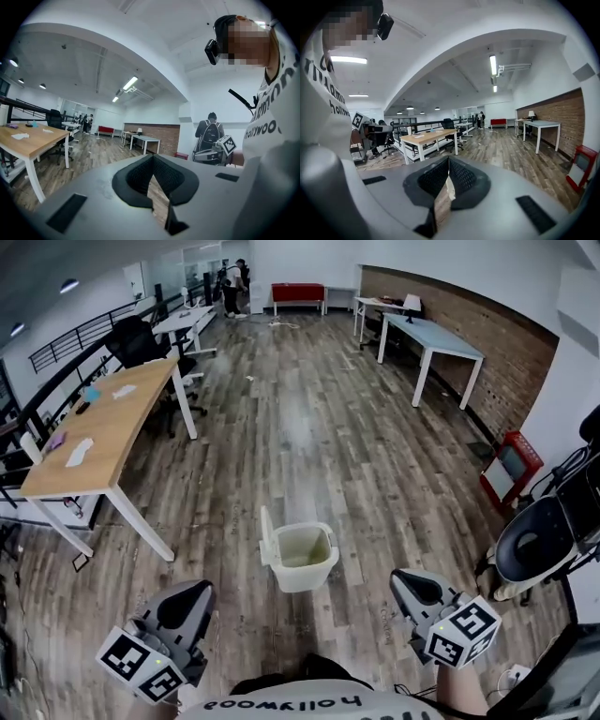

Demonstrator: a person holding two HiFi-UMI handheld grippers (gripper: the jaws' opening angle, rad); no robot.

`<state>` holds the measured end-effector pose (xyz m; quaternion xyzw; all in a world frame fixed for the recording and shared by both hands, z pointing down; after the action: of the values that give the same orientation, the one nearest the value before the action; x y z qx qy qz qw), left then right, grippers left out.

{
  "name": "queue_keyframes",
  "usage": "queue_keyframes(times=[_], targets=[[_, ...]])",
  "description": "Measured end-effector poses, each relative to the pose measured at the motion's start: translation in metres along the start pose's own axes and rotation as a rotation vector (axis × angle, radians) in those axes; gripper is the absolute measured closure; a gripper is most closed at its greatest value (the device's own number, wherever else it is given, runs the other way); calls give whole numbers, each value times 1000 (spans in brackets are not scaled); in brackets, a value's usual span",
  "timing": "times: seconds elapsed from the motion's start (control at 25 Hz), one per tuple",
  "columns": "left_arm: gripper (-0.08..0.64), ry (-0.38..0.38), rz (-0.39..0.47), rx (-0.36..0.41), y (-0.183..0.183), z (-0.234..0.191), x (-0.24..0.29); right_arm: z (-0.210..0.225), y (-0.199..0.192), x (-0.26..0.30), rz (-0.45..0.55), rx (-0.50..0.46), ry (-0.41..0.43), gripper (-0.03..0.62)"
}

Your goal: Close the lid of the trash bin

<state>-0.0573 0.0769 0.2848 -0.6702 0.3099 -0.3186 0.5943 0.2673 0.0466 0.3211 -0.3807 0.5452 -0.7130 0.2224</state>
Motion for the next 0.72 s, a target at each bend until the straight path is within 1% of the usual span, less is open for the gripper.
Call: queue_keyframes(times=[0.08,0.2,0.36,0.48,0.6,0.72], targets=[[554,15,0,2,-2,10,16,17,0,4,-14,-14,32,581],[554,39,4,28,-4,22,35,39,-2,10,-18,-23,72,581],[554,67,-26,40,-11,30,46,55,-3,19,-17,-18,118,581],[554,102,-37,38,-13,28,46,59,-2,24,-22,-34,150,581],[554,132,-21,20,-11,22,49,68,-4,32,-42,-41,157,581],[554,160,-24,20,-11,13,53,70,-3,39,-62,-48,175,581]])
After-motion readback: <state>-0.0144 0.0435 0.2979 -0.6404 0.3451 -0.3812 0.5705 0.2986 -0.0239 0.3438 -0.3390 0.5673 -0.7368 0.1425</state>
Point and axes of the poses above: the fingertips, and each gripper's own axes: x forward along the fingers, z to its right, y out of its top, the point moved 4 cm from there along -x, backward along the fingers, and after that the axes turned 4 degrees about x, right-handed, at the moved point
